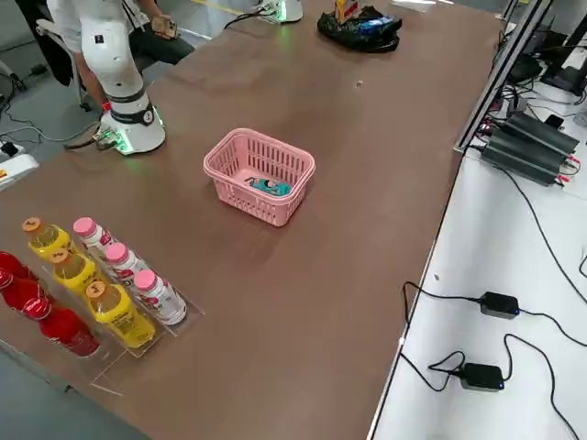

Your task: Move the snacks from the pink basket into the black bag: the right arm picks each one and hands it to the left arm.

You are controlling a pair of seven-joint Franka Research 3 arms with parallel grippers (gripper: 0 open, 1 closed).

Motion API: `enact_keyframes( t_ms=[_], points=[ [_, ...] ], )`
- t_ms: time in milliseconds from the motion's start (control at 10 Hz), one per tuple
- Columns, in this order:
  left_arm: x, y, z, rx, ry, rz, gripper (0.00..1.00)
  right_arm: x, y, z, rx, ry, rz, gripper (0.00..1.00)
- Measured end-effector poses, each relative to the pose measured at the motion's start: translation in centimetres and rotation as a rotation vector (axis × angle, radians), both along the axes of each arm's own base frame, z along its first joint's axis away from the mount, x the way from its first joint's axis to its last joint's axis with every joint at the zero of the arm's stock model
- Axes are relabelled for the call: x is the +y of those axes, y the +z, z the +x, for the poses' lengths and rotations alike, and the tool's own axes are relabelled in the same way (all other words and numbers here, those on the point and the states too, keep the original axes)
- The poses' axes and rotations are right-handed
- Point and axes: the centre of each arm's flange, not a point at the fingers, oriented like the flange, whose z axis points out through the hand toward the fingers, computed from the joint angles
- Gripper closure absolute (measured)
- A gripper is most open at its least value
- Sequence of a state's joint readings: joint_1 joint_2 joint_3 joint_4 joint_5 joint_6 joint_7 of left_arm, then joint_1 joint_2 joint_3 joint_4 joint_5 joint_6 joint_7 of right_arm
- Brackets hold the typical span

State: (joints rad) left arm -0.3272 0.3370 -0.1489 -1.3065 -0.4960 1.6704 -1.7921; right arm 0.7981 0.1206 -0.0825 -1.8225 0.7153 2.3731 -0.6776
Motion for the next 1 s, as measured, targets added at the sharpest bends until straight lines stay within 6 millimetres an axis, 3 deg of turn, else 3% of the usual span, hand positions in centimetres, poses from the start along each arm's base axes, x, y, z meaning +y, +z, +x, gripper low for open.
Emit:
enact_keyframes(
  t_ms=[500, 700, 800, 1000],
  points=[
    [-3.8, -3.2, -1.0, 0.059, -0.034, 0.022, 0.04, 1.7, 0.9, -1.3, -0.015, -0.010, -0.046, 0.79],
    [-3.7, -3.2, -1.0, 0.060, -0.031, 0.022, 0.29, 1.7, 1.1, -1.3, -0.018, -0.013, -0.045, 0.79],
    [-3.6, -3.2, -0.9, 0.063, -0.031, 0.023, 0.33, 1.7, 1.1, -1.2, -0.021, -0.013, -0.047, 0.79],
    [-3.4, -3.2, -1.2, 0.082, -0.045, 0.033, 0.67, 1.6, 1.0, -1.0, -0.027, -0.019, -0.051, 0.79]
  ],
)
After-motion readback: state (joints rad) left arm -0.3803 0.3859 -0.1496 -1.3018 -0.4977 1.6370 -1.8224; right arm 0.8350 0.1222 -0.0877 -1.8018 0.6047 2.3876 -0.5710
